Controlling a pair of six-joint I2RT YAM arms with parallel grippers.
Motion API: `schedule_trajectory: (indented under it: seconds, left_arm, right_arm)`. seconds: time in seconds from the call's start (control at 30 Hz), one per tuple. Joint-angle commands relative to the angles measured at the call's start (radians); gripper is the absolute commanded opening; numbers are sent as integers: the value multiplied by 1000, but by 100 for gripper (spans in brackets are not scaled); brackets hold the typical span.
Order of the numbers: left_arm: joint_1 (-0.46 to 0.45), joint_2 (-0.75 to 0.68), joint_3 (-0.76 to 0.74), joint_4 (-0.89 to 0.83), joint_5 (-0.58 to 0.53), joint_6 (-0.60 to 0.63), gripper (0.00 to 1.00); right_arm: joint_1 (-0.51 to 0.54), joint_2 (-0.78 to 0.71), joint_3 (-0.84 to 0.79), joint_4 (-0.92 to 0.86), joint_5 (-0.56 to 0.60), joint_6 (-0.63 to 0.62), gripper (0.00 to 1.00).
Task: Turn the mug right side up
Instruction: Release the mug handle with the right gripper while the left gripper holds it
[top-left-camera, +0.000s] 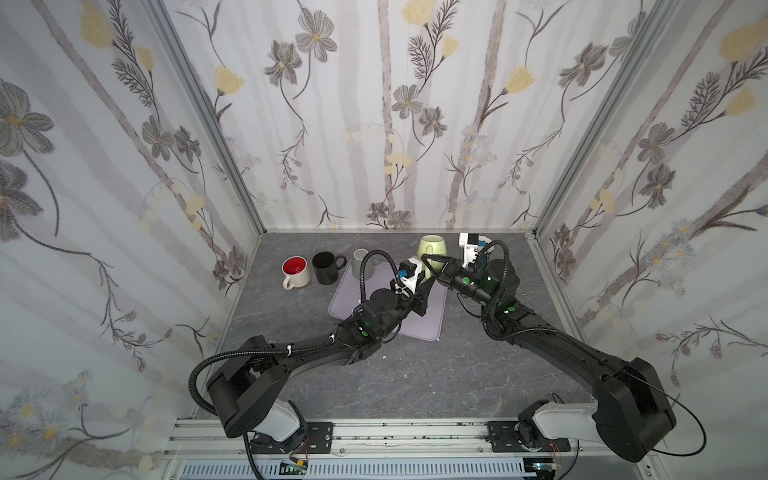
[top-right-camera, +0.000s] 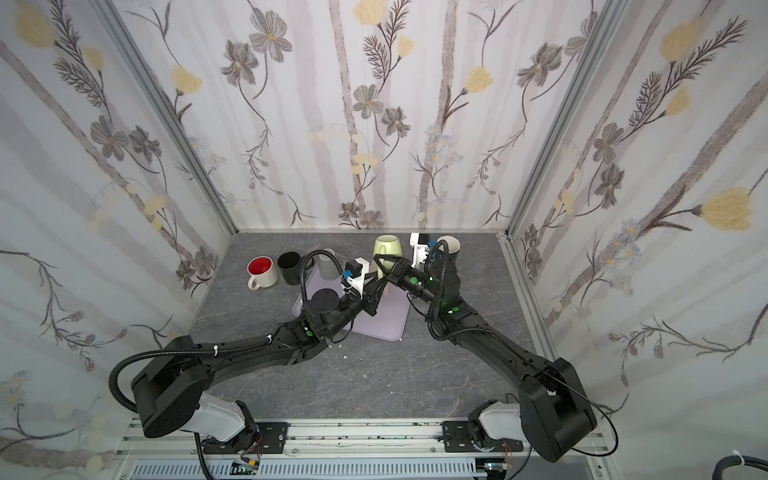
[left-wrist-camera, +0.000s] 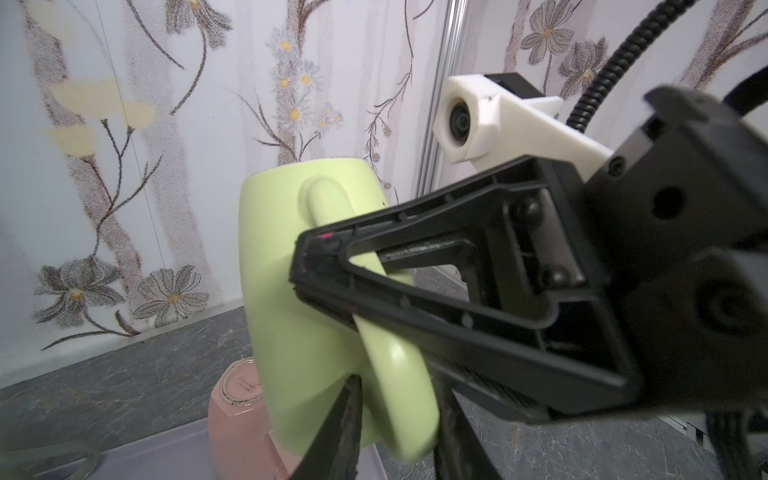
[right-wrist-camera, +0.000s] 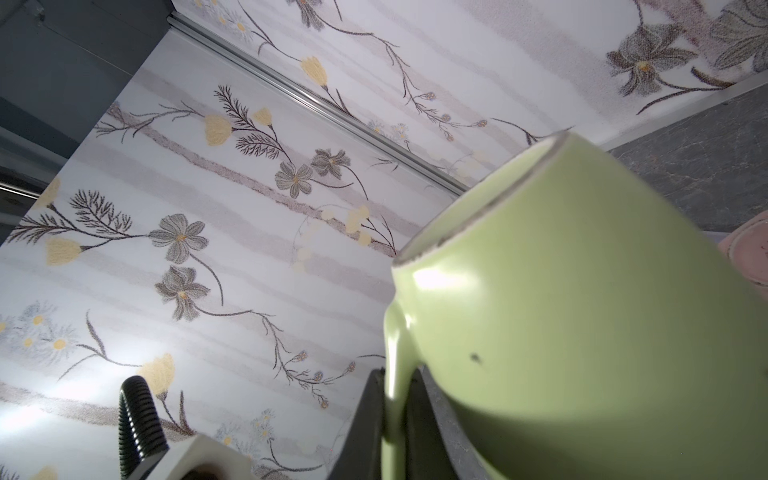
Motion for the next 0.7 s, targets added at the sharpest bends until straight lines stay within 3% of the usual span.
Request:
schedule_trajectory:
  seconds: [0.0, 0.67]
  left_arm:
    - [4, 2, 18, 59, -71, -14, 28]
    - [5, 20, -5, 238, -150, -54, 31]
  right_arm:
    - [16, 6, -5, 86, -69, 27, 0]
    - [36, 5, -39, 188, -63, 115, 0]
